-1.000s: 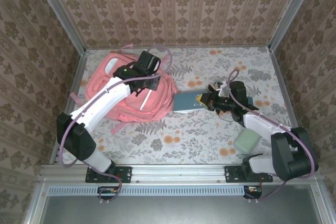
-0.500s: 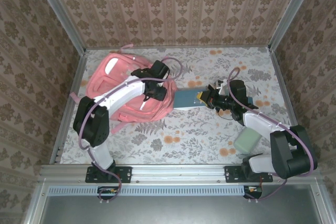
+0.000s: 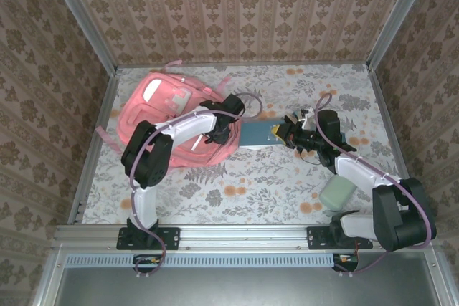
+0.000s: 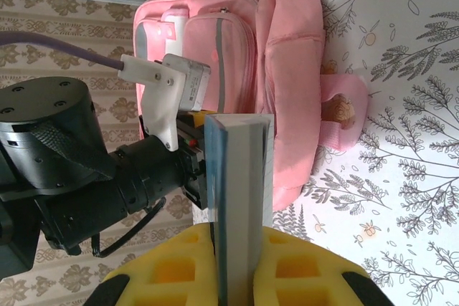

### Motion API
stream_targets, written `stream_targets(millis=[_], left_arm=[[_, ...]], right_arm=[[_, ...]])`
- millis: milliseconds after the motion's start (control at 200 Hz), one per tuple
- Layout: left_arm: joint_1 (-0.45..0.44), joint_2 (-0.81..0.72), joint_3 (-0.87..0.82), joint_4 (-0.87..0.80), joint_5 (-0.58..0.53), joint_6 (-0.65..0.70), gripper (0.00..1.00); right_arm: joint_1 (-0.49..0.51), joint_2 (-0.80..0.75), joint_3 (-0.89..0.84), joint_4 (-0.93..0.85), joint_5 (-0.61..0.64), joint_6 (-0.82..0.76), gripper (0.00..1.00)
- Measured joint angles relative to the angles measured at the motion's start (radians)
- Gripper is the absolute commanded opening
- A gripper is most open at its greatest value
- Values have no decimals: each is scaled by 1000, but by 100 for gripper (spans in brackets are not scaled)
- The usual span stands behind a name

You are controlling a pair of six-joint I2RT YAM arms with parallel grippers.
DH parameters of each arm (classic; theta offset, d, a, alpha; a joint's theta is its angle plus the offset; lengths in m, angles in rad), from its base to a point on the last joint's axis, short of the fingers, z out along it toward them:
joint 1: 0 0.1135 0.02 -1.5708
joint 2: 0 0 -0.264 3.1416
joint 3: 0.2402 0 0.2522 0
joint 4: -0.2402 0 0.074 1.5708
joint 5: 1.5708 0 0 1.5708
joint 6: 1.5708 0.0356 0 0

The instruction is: Pack books, pencil case, and school supplies into a backpack

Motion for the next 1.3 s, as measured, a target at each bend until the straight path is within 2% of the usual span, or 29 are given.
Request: stream_targets(millis=[160, 300, 520, 735, 1030, 1300], left_arm=[[-6, -1, 0, 0, -47, 0, 0], [6, -55, 0, -5, -33, -4, 0], [73, -264, 10, -32, 89, -45, 0], [171, -426, 12, -31, 243, -102, 0], [225, -494, 12, -27, 438, -172, 0], [232, -501, 9, -15, 517, -211, 0]], right_arm=[[0, 0, -3, 1, 0, 0, 0], [0, 4, -5, 8, 0, 2, 0], [32, 82, -6, 92, 3, 45, 0], [112, 208, 38, 159, 21, 95, 0], [228, 491, 248, 359, 86, 246, 0], [362, 776, 571, 401, 187, 327, 0]])
